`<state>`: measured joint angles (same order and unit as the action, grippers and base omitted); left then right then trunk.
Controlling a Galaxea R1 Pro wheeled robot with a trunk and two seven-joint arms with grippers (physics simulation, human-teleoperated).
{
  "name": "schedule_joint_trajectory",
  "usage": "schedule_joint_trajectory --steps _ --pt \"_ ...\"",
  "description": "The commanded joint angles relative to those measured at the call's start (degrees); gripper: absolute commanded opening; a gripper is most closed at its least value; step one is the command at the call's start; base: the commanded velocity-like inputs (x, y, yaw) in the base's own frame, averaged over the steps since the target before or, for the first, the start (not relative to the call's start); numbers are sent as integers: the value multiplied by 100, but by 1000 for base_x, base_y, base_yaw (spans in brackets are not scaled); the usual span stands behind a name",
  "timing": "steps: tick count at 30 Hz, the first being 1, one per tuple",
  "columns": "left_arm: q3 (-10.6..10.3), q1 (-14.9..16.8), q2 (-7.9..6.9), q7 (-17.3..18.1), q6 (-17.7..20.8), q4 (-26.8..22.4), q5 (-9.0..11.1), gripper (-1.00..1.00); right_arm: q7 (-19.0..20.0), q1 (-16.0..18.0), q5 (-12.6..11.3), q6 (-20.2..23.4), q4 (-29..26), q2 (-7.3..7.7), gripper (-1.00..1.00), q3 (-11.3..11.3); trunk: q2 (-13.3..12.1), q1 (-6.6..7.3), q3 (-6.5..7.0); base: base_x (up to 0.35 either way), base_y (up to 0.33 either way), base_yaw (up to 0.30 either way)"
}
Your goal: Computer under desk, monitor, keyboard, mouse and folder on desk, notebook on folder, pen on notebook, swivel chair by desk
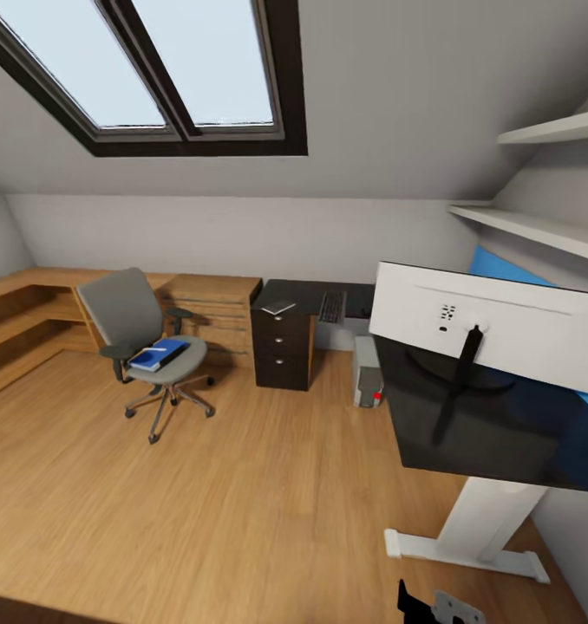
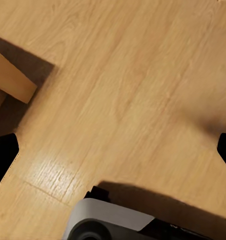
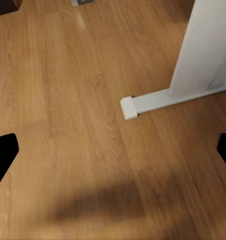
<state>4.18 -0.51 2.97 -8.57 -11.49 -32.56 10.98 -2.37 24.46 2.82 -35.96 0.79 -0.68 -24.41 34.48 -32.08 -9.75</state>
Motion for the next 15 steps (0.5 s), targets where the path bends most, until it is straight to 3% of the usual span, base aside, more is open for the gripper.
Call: schedule_joint_trajectory --steps 1,9,15 --pt "4 -1 4 4 -30 8 49 100 -24 8 34 -18 9 2 100 -12 6 -6 -8 235 152 0" --pt "-4 -1 10 4 -93 28 44 100 -22 8 34 -25 9 34 100 -13 6 -6 13 51 60 -161" --pt "-5 -1 10 4 -99 30 44 100 -22 7 34 -22 9 34 100 -12 6 -6 18 85 244 -96"
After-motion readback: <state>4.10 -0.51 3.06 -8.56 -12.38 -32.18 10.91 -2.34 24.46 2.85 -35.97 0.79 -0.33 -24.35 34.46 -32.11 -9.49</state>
